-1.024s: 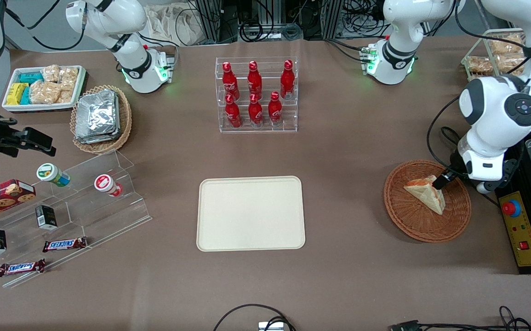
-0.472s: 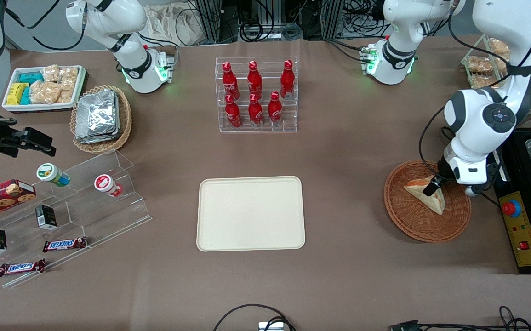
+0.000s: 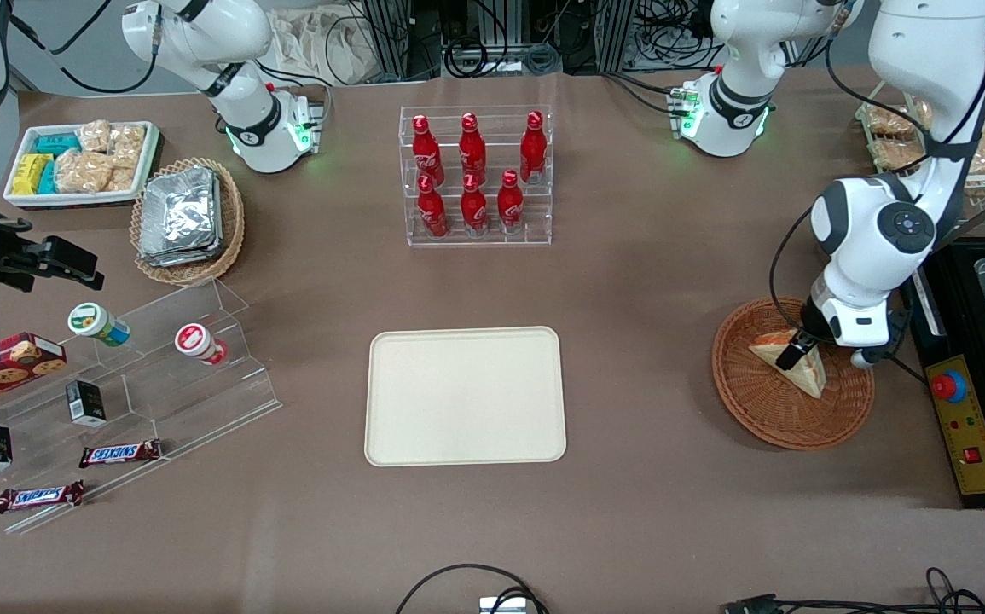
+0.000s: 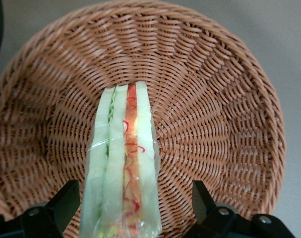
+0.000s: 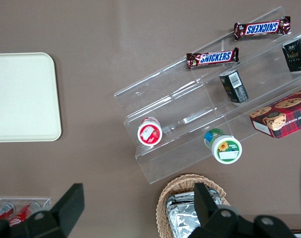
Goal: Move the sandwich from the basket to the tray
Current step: 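Lower the open left gripper around the wrapped sandwich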
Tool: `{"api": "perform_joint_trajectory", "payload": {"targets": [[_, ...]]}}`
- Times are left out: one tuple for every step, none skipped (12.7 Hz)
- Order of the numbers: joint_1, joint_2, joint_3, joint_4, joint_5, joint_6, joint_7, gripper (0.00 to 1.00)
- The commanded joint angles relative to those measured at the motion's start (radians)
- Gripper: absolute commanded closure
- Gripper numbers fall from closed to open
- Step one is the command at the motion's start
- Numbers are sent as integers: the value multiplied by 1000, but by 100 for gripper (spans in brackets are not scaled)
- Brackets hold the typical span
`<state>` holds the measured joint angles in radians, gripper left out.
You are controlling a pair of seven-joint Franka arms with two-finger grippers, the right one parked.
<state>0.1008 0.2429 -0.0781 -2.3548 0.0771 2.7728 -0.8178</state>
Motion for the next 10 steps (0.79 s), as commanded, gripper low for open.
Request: {"api": "perform_joint_trajectory", "payload": {"targets": [[4, 16, -2, -12, 9, 42, -20, 5], [4, 22, -2, -12, 9, 51, -18, 17], [4, 29, 0, -12, 10, 53, -15, 39], [4, 30, -2, -12, 10, 53, -14, 60], [4, 30, 0, -12, 10, 53, -12, 74], [4, 29, 0, -12, 12, 53, -3, 84], [4, 23, -2, -12, 12, 50, 3, 86], [4, 9, -2, -11, 12, 36, 8, 87], [4, -11, -2, -8, 12, 13, 34, 87], [4, -34, -2, -4, 12, -19, 58, 87]]}}
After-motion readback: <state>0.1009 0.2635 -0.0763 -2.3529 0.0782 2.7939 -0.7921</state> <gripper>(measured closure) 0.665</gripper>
